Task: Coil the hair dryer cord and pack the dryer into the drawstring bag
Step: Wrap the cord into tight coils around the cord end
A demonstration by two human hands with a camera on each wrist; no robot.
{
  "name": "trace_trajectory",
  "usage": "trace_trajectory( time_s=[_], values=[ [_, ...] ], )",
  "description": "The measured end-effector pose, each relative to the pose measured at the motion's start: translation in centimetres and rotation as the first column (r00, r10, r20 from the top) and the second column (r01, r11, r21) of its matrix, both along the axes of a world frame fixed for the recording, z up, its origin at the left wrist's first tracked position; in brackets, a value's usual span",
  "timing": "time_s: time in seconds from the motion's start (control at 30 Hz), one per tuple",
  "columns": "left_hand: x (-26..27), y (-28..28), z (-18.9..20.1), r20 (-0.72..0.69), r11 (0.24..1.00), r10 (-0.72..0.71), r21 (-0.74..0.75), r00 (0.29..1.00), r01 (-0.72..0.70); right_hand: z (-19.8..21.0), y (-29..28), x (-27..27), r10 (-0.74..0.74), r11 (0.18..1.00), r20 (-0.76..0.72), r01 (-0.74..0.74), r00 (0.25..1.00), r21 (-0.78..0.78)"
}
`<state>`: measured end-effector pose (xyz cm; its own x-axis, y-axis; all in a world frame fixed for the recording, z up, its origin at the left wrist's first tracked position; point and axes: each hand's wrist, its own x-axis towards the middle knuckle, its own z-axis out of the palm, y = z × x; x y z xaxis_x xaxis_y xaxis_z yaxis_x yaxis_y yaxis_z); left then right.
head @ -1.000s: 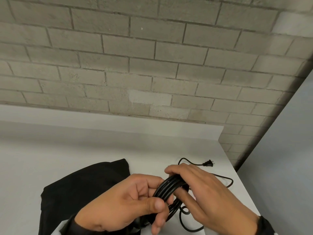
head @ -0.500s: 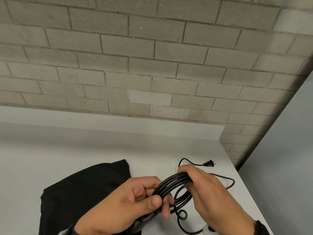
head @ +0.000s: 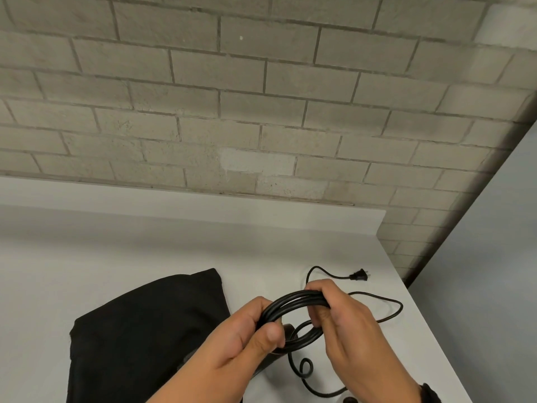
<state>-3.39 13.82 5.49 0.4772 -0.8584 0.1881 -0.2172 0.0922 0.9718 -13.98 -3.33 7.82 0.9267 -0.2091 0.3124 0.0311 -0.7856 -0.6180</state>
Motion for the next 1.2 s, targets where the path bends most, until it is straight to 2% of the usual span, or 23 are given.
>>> trace_trajectory(
  time_s=[0.13, 0.3, 0.5, 0.63, 0.8, 1.0, 1.1, 1.2],
  values=[
    [-0.1, -0.1, 0.3, -0.115, 1.000, -0.013, -0.027, 0.993, 0.010, -0.2, -0.1, 0.0, 0.014, 1.000, 0.015, -0.014, 1.000, 0.015],
    [-0.1, -0.2, 0.2, -0.138, 0.999, -0.003, -0.044, 0.990, -0.003, -0.6, -0.3, 0.0, 0.029, 0.999, 0.049, -0.031, 0.998, 0.034],
    [-0.3, -0.2, 0.2, -0.031, 1.000, 0.022, -0.010, 0.999, -0.022, -0.5, -0.8, -0.3, 0.056, 0.998, 0.085, -0.058, 0.995, 0.028],
    [-0.3, 0.2, 0.2, 0.054, 0.998, 0.029, 0.050, 0.998, -0.031, 0.8, -1.8, -1.6, 0.020, 0.993, 0.170, -0.039, 0.985, 0.109],
    [-0.4, 0.7, 1.1, 0.152, 0.991, -0.021, 0.135, 0.988, 0.001, 2.9, -3.1, -1.9, 0.136, 0.991, 0.286, -0.135, 0.949, -0.024],
    [-0.6, 1.1, 1.7, 0.284, 0.968, -0.076, 0.250, 0.956, 0.002, 3.3, -2.3, 0.5, 0.111, 0.993, 0.415, -0.112, 0.903, -0.024],
    [-0.5, 1.2, 1.9, 0.313, 0.957, -0.104, 0.291, 0.944, 0.009, 2.7, -1.5, 1.7, 0.119, 0.990, 0.393, -0.140, 0.912, 0.026],
    [-0.5, 1.2, 2.0, 0.345, 0.961, -0.090, 0.276, 0.934, -0.010, 1.9, -1.3, 2.4, 0.131, 0.978, 0.291, -0.171, 0.948, 0.116]
  ],
)
